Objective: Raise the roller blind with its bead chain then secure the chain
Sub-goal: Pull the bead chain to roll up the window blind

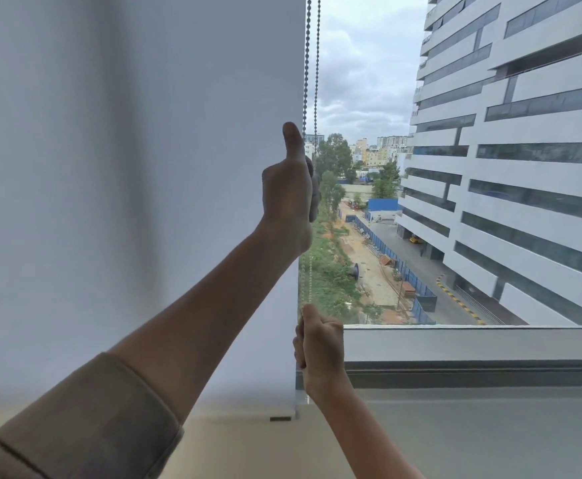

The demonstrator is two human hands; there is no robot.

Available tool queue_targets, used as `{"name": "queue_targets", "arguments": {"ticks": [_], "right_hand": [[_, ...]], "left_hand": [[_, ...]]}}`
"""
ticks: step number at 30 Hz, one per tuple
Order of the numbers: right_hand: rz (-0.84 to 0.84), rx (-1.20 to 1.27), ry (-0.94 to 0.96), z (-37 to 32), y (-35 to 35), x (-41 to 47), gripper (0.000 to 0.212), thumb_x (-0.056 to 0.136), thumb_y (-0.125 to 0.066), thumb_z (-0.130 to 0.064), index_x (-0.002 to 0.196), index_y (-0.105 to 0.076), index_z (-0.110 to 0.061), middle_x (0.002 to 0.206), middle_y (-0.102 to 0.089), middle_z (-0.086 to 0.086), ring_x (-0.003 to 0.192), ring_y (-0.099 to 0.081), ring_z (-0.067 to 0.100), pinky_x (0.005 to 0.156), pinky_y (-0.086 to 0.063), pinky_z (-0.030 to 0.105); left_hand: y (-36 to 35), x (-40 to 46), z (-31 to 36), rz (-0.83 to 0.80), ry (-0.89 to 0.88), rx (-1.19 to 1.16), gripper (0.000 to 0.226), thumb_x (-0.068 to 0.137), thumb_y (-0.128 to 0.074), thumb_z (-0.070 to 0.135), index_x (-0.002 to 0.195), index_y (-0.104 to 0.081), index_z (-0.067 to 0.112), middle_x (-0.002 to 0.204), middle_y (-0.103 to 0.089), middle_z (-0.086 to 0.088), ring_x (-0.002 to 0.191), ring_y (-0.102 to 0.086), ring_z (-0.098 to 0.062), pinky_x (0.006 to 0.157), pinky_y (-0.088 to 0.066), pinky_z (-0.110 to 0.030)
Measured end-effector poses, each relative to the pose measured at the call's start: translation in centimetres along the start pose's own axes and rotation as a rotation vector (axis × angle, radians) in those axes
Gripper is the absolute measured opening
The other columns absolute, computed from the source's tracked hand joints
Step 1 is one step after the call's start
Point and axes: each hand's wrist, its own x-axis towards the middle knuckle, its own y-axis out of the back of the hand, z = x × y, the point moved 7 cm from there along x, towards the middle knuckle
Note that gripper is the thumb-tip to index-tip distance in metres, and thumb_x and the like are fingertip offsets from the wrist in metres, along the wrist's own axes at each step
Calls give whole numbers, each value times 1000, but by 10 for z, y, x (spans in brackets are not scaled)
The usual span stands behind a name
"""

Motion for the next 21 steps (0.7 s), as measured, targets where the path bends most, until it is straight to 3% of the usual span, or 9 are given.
{"name": "queue_targets", "arguments": {"ticks": [3, 6, 8, 10, 12, 15, 19, 21], "right_hand": [[3, -69, -36, 16, 10, -2, 54, 103, -55, -17, 53, -34, -24, 52, -23, 2, 37, -17, 14, 50, -9, 37], [-65, -135, -76, 23, 15, -2, 57, 104, -58, -21, 52, -36, -25, 52, -28, 2, 40, -20, 15, 51, -12, 37], [-111, -213, -70, 18, 15, 1, 46, 103, -58, -22, 58, -49, -20, 59, -43, 2, 48, -35, 14, 52, -24, 31], [-122, -256, -36, 3, 11, 5, 28, 98, -58, -26, 73, -65, -16, 71, -59, 3, 64, -50, 14, 63, -39, 29], [-106, -223, -3, -16, 8, 13, 19, 90, -58, -27, 80, -69, -16, 77, -62, 6, 75, -51, 20, 71, -41, 35], [-61, -111, 45, -49, 5, 28, 25, 101, -56, -20, 82, -73, -19, 69, -66, 1, 71, -58, 20, 69, -47, 38], [-108, 29, 103, -107, -11, 35, 32, 105, -53, -24, 83, -76, -16, 70, -71, 0, 67, -65, 18, 62, -50, 34], [-152, 94, 130, -138, -25, 34, 38, 108, -49, -27, 86, -75, -11, 72, -74, 3, 67, -67, 21, 65, -51, 35]], "left_hand": [[8, -10, -19, 2, -41, -7, 81, 110, -45, 63, 40, -39, 23, 39, -28, 10, 33, -17, -11, 40, -15, -22], [16, -19, -35, 21, -87, 4, 78, 112, -44, 58, 42, -39, 24, 40, -26, 8, 33, -17, -12, 42, -16, -22], [21, -25, -45, 37, -97, 12, 75, 112, -43, 56, 45, -38, 25, 41, -26, 8, 34, -18, -12, 43, -15, -22], [26, -31, -56, 51, -94, 22, 71, 112, -44, 56, 48, -37, 26, 43, -26, 9, 35, -19, -11, 43, -15, -20], [31, -38, -70, 71, -85, 48, 68, 109, -45, 59, 50, -36, 26, 45, -26, 8, 36, -19, -11, 44, -17, -19], [40, -47, -95, 112, -54, 83, 68, 108, -47, 58, 49, -37, 26, 44, -29, 6, 36, -23, -12, 45, -20, -23], [51, -57, -126, 134, 0, 153, 74, 111, -46, 56, 47, -64, 23, 40, -46, 11, 35, -40, -6, 43, -30, -23], [55, -62, -137, 116, 7, 163, 74, 110, -46, 58, 49, -56, 16, 43, -40, 8, 37, -33, -10, 45, -25, -26]]}}
